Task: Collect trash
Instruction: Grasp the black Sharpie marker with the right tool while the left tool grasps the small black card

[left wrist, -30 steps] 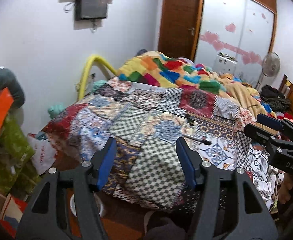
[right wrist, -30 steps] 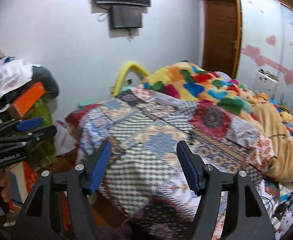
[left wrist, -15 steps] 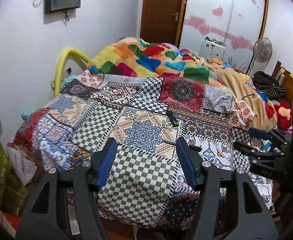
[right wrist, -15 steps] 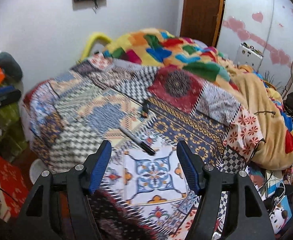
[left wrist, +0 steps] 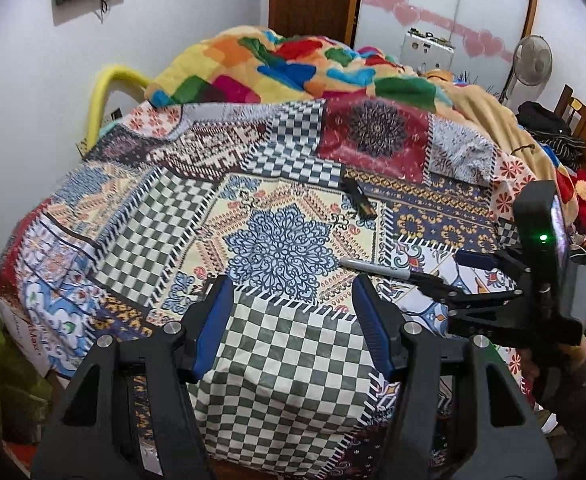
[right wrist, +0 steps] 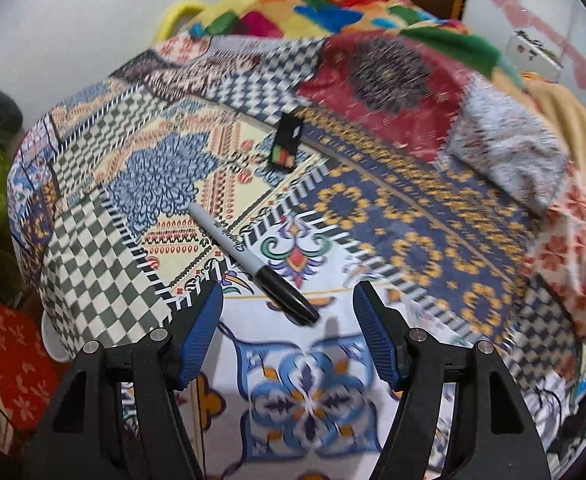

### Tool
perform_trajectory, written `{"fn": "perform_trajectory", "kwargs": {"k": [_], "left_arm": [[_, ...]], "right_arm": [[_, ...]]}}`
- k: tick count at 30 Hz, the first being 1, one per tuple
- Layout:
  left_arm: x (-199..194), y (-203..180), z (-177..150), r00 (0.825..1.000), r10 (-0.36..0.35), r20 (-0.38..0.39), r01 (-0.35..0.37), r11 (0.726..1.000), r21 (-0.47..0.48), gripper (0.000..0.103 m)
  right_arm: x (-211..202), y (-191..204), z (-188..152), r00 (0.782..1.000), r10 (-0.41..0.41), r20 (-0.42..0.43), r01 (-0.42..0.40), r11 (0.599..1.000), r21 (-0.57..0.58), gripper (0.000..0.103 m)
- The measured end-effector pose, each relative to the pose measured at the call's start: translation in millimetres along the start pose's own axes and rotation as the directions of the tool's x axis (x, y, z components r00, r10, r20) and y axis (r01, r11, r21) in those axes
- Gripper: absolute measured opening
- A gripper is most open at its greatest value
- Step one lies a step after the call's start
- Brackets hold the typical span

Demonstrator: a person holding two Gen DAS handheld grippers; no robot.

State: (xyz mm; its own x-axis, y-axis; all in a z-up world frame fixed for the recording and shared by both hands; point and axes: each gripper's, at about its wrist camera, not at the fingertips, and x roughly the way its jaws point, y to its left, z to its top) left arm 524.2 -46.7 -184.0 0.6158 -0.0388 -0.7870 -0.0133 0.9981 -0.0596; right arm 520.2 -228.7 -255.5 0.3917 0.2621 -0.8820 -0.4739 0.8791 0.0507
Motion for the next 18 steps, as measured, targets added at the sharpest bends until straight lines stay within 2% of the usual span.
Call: {"fn": "perform_trajectory", "kwargs": {"k": [2, 3, 4, 7, 8, 10, 12, 18], "left_arm": [[10, 3, 0, 1.0, -0.005, -0.013, 0.004, 1.0, -0.01, 0.06], [16, 5, 0, 1.0, -0.009, -0.02, 0.009, 1.0, -0.018, 0.06], [21, 6, 1, 1.0, -0.014, -0.026, 0.013, 1.0, -0.024, 0.06], [33, 8, 1, 0.999, -0.015, -0.041, 0.013, 0.999, -0.033, 0.06], [35, 9, 1, 0.999, -0.015, -0.044, 0.014, 0.999, -0.033, 0.06], [41, 8, 2, 0.999, -0.016, -0.052, 0.015, 0.999, -0.033, 0.06], [45, 7, 3, 0.998, -0.024, -0.059, 0.022, 0.999, -0.033, 0.06], [58, 0, 15, 0.994, -0.079, -0.076, 0.075, 0.996, -0.057, 0.06]], "right_arm": [[8, 2, 2, 1.0, -0.004, 0.001, 0.004, 1.0, -0.02, 0.058], [12, 3, 2, 1.0, 0.001, -0.001, -0.001, 1.0, -0.031, 0.048], [15, 5, 4, 1.0, 0.007, -0.006, -0.008, 0.999, -0.042, 0.044], [26, 9, 6, 1.0, 0.018, -0.018, -0.019, 0.998, -0.065, 0.038], [28, 11, 5, 1.0, 0.025, -0.018, -0.027, 0.997, -0.077, 0.03], [31, 15, 5, 1.0, 0.017, -0.01, -0.018, 0.994, -0.106, 0.026], [30, 19, 3, 1.0, 0.015, -0.002, -0.015, 0.991, -0.13, 0.015], [17, 24, -18, 0.999, 0.039, 0.011, -0.037, 0.991, -0.128, 0.011]]}}
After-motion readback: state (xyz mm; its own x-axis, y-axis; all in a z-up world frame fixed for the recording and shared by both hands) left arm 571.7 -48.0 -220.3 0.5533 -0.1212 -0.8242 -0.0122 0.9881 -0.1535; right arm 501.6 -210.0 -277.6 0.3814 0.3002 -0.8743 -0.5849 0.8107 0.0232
